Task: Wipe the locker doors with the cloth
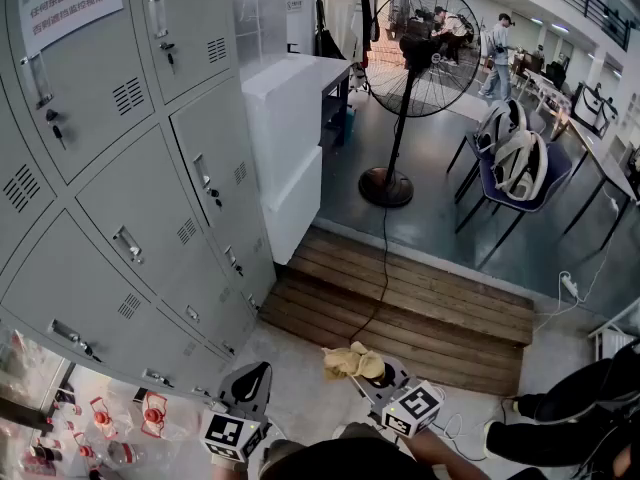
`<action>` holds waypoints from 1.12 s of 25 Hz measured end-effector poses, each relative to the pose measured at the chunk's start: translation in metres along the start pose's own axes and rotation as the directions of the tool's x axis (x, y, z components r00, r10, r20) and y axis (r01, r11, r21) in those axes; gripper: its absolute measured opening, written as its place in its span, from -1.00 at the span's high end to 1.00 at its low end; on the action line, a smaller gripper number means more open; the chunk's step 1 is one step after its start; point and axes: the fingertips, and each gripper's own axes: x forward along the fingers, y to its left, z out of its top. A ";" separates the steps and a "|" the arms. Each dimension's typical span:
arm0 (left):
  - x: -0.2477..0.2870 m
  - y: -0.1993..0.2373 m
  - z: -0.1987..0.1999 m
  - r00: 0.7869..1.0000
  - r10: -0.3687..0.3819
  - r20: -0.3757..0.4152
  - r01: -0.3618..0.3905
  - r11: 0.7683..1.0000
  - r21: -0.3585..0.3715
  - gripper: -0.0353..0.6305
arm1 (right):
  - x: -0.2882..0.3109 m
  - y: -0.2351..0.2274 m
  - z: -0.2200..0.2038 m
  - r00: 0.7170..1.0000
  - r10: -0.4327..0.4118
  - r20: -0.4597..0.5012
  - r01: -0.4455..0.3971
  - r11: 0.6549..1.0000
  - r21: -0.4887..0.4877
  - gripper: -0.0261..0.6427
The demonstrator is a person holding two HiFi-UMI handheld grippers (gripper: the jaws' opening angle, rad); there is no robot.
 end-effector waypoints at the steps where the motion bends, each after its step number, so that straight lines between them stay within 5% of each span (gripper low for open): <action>1: 0.006 -0.008 0.003 1.000 0.000 -0.010 0.000 1.000 -0.010 0.87 | -0.006 -0.006 0.001 1.000 0.000 0.001 0.000 1.000 -0.001 0.67; 16: 0.085 -0.087 -0.007 0.995 -0.046 -0.091 0.049 0.998 0.038 0.87 | -0.081 -0.093 -0.024 0.998 -0.060 0.023 0.059 0.997 0.039 0.67; 28: 0.137 -0.055 -0.019 0.991 -0.067 -0.116 0.070 0.997 0.025 0.87 | -0.054 -0.128 -0.024 0.993 -0.116 0.025 0.113 0.988 0.101 0.67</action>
